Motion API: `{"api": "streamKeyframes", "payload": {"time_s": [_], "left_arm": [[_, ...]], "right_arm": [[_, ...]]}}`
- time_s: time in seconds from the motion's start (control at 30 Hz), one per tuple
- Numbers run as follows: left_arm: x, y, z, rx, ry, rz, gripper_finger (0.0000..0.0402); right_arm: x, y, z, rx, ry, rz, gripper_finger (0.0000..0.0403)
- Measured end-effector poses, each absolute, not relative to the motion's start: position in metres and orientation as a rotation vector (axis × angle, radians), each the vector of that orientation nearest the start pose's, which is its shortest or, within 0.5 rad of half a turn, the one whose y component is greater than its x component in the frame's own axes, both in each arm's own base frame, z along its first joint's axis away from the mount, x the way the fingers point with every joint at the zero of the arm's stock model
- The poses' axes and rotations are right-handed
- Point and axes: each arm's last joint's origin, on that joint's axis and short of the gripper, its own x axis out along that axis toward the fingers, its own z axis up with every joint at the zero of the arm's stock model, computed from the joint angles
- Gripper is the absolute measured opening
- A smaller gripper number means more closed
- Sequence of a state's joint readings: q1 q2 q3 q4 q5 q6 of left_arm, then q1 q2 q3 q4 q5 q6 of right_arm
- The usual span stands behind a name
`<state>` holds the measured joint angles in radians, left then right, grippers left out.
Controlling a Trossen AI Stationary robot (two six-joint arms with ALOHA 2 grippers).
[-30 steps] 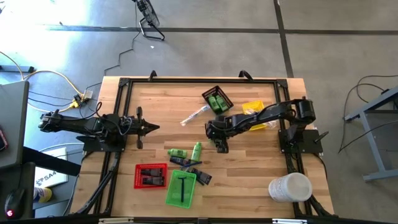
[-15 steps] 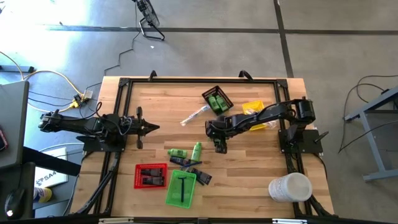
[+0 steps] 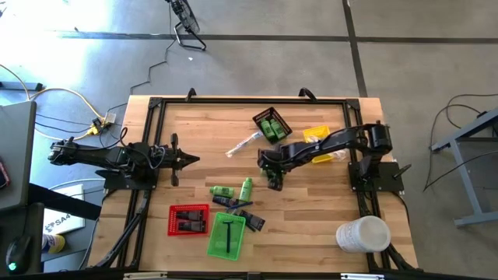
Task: Pick & Place Travel size toiletries
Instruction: Put the shampoo into the black bin
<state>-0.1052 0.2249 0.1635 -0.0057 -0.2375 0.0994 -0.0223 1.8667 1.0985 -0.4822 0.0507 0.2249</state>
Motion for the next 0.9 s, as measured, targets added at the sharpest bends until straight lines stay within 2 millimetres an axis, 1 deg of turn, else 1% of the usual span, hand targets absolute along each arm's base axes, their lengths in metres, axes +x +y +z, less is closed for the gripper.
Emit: {"api": "streamKeyframes", "payload": {"time_s": [0.23, 0.63, 0.9], "left_arm": [[0.1067, -0.0044, 0.2007, 0.111, 0.074, 0.129, 0.0000], [0.1066, -0.0044, 0.2007, 0.111, 0.074, 0.131, 0.0000], [0.1066, -0.0043, 0.2007, 0.111, 0.074, 0.131, 0.0000]], "right_arm": [[0.3467, -0.0090, 0.1366, 0.182, 1.226, -0.208, 0.0240], [0.3475, -0.0089, 0.1367, 0.140, 1.222, -0.173, 0.0183], [0.3475, -0.0090, 0.1364, 0.138, 1.222, -0.175, 0.0188]]}}
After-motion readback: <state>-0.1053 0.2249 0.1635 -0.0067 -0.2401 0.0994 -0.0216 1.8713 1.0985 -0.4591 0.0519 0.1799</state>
